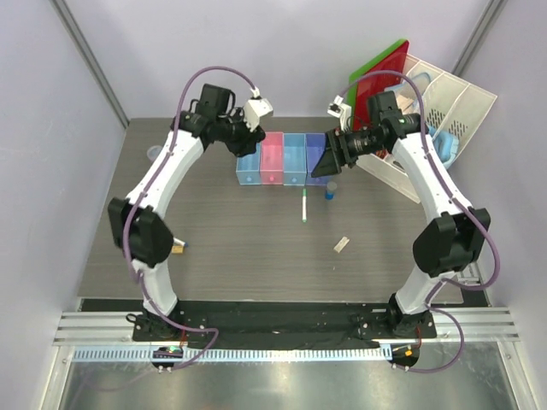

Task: Sort the stationery into containers
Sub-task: Place the stationery in the storage box.

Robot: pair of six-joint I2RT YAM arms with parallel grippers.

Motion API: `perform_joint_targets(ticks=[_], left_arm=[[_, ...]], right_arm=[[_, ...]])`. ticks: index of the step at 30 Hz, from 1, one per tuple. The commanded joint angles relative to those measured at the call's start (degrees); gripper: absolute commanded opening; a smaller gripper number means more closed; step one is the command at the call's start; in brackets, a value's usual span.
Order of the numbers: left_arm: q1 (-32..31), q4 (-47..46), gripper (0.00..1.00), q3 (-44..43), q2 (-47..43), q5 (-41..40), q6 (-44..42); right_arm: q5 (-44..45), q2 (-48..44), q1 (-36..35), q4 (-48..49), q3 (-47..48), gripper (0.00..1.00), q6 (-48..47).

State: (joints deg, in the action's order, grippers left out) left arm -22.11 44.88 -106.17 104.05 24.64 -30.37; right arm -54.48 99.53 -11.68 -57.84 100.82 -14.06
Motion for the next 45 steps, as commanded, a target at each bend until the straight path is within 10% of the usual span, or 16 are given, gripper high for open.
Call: perform_joint_targets(ticks=[1, 9, 45], left_arm=[[4.6, 14.4, 0.0, -17.2, 12.8, -4.0, -1.6], [5.7, 21.4, 0.0, -35.1, 30.4, -11.7, -5.5], [3.4, -0.3, 0.0, -26.8, 34.6, -9.4, 0.6]], right_arm=[[4.4, -6.4, 2.8, -2.3, -3.3, 0.75, -5.1], [5.4, -11.8, 5.5, -2.2, -8.3, 0.77, -7.7], [3.9, -17.8, 8.1, -1.5, -20.2, 0.77, -11.1]])
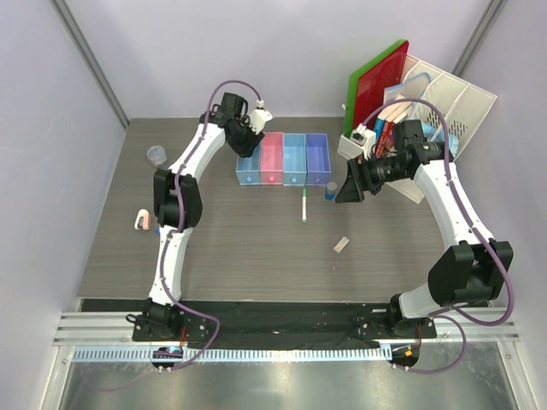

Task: Sort the stationery into containers
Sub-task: Place the stationery in the storage box.

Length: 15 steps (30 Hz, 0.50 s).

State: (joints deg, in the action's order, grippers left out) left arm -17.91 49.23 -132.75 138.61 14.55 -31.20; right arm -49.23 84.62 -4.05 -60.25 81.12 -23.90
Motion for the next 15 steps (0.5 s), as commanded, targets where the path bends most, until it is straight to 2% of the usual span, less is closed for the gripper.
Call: perform_joint_targets(ticks=[1, 3, 5, 7, 8, 12, 15], left_arm=[[-1.0, -5.1, 0.0, -0.1, 0.0, 0.4, 1.6], [-1.2, -6.1, 0.07, -0.1, 0.3, 0.2, 2.3], [-1.3, -6.3, 0.19, -0.3, 0.6, -0.2, 2.5], [-1.5, -6.5, 0.22, -0.1, 0.9, -1.0, 2.5], [-1.6, -6.8, 0.3, 0.1, 1.0, -1.3, 2.5], [-1.6, -8.6, 0.33, 1.7, 0.5, -2.9, 2.4], [-1.6, -10.5, 0.5, 3.4, -0.4, -4.3, 2.7]], right_arm=[[-1.4, -3.0, 0.5, 0.9, -0.8, 0.77, -1.3], [-1.4, -3.1, 0.7, 1.0, -1.2, 0.77, -1.4], [-1.6, -3.1, 0.8, 0.9, -1.3, 0.77, -1.5], [-1.6, -3.3, 0.9, 1.0, -1.5, 0.77, -1.5], [-1.7, -3.4, 0.9, 0.9, -1.6, 0.77, -1.5], [-1.7, -4.2, 1.1, 0.9, -2.0, 0.77, -1.6], [-1.8, -4.5, 1.2, 0.8, -2.3, 0.78, -1.6]])
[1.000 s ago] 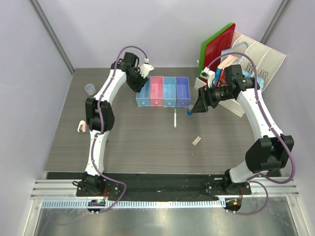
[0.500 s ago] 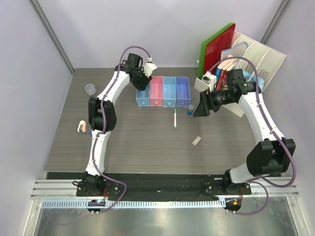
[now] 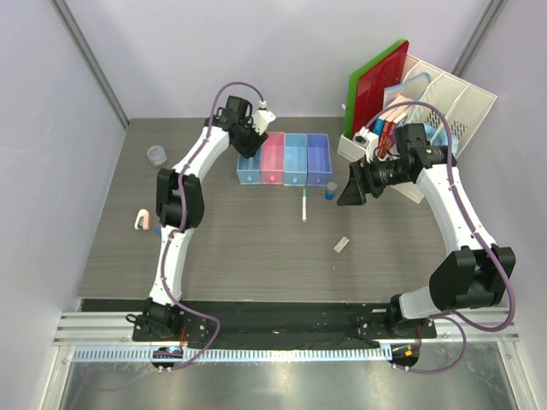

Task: Sort the stationery into containers
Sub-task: Place the stationery in the storage box, then pick up the pen from the center of the board.

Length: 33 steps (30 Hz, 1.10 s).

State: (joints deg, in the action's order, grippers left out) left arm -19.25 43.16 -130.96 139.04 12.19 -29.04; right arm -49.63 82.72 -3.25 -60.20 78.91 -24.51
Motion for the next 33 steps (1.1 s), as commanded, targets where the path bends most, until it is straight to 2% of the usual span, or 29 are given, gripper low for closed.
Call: perform_joint_targets(ticks=[1, 3, 4, 6, 10, 17, 25, 28, 30, 33], left_arm=[[-0.3, -4.7, 0.55, 1.9, -1.0, -2.3, 0.6], [-0.3, -5.3, 0.6, 2.0, -1.2, -2.6, 0.9], [-0.3, -5.5, 0.68, 2.1, -1.3, -2.9, 1.2], [-0.4, -5.8, 0.74, 2.2, -1.7, -3.0, 1.3], [-0.3, -6.8, 0.76, 3.2, -2.7, -3.5, 1.8], [-0.3, -9.3, 0.77, 8.4, -10.6, -1.0, 5.9], [-0.4, -9.9, 0.84, 21.3, -25.7, 2.8, 7.6], [-0.4, -10.8, 0.96, 27.7, -31.0, 4.2, 7.5], [-0.4, -11.1, 1.0, 32.0, -33.5, 5.0, 7.2], [-0.4, -11.2, 1.0, 36.4, -37.2, 5.5, 7.5]], right_arm=[[-1.4, -2.5, 0.3, 0.9, -0.2, 0.78, -1.0], [-1.4, -2.5, 0.3, 0.9, -0.5, 0.78, -1.2], [-1.4, -2.2, 0.3, 0.9, -0.7, 0.78, -1.2], [-1.5, -1.9, 0.3, 1.1, -1.1, 0.78, -1.3], [0.0, -1.4, 0.4, 4.5, -2.2, 0.78, 0.3], [10.2, 3.8, 0.3, 15.5, -3.8, 0.78, 7.1], [18.2, 13.1, -0.5, 22.8, -1.3, 0.78, 12.0], [21.0, 15.6, -2.2, 24.7, 0.0, 0.78, 13.5], [23.9, 17.0, -3.1, 25.6, 1.1, 0.78, 14.2], [28.2, 19.3, -5.6, 26.3, 2.9, 0.78, 14.8]])
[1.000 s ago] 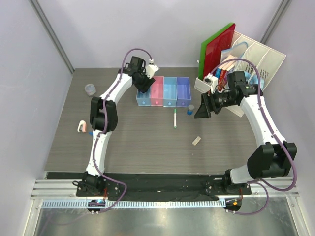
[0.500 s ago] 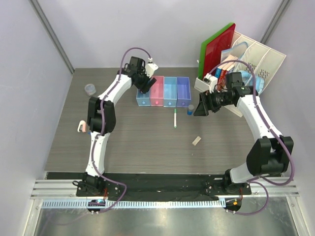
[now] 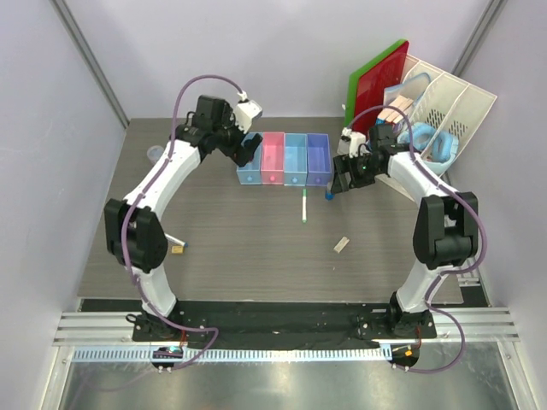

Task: Sort the stationery into containers
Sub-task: Pick up the pen from the center of the board.

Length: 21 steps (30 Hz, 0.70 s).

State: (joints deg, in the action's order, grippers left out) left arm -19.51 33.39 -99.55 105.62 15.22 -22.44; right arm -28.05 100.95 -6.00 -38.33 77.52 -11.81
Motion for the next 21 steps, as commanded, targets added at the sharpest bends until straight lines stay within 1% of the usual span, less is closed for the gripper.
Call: perform_joint_targets(ticks=[1, 5, 8, 13, 14, 20, 21], left_arm=[[-0.1, -1.6, 1.0, 6.1, -4.7, 2.7, 1.0], [-0.1, -2.5, 1.0, 12.4, -9.7, 2.8, 0.7], [-0.1, -3.0, 1.0, 15.5, -11.6, 2.9, 0.4], [-0.1, -3.2, 1.0, 18.3, -14.2, 2.8, -0.2], [-0.1, -3.2, 1.0, 18.9, -14.4, 2.7, -0.6], [-0.1, -3.3, 1.0, 20.0, -14.7, 3.2, -0.3], [-0.1, -3.4, 1.0, 20.0, -14.7, 3.3, -0.3]], right_arm=[[7.7, 2.1, -3.4, 4.5, 5.3, 0.78, 2.1], [13.3, 4.4, -7.3, 4.7, 7.5, 0.78, 2.8], [16.5, 6.0, -7.9, 5.2, 8.5, 0.77, 3.6], [19.3, 7.6, -8.7, 6.2, 9.1, 0.73, 4.0], [20.0, 7.8, -8.8, 6.2, 9.2, 0.71, 4.0], [22.4, 8.2, -9.8, 6.3, 9.3, 0.68, 3.4], [22.5, 8.3, -9.8, 6.3, 9.3, 0.65, 3.4]])
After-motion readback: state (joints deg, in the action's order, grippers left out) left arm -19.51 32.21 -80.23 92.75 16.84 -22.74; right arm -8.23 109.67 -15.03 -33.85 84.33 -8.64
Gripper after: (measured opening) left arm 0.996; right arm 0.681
